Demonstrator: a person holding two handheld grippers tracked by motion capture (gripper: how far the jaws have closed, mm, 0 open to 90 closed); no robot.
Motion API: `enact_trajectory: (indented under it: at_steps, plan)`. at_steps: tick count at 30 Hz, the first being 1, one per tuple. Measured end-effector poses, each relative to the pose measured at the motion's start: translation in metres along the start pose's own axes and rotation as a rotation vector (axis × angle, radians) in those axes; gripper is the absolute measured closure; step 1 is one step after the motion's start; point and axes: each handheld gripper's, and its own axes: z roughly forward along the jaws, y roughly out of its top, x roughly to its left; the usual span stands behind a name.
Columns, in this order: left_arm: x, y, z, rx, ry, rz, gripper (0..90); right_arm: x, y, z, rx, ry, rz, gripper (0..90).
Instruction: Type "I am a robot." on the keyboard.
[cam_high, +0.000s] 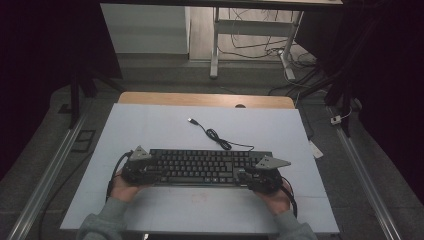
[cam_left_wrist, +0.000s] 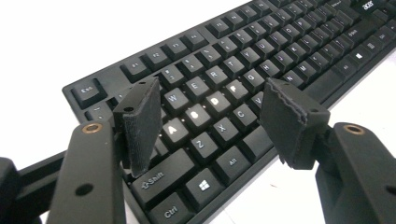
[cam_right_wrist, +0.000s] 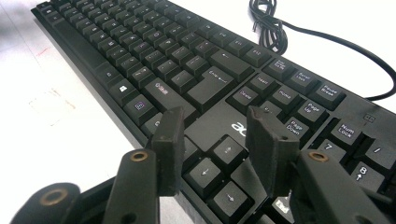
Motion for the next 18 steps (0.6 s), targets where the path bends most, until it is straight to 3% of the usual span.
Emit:
enact_trajectory:
  at_steps: [4,11,18]
  plan:
    - [0.0028,0.0001,-0.0018,-0.007,-0.02,0.0,43.7,0.0012,0.0003,-0.0005,-0.004,-0.004,-0.001,55.4]
    - [0.0039,0.001,-0.0032,-0.01,-0.015,0.009,48.3,0.0022,0.0005,-0.001,-0.007,-0.002,-0.003,54.7]
    - [0.0063,0.0007,0.0009,0.004,0.0,0.017,67.3,0.003,0.0002,0.0002,0.0,0.004,-0.003,54.4]
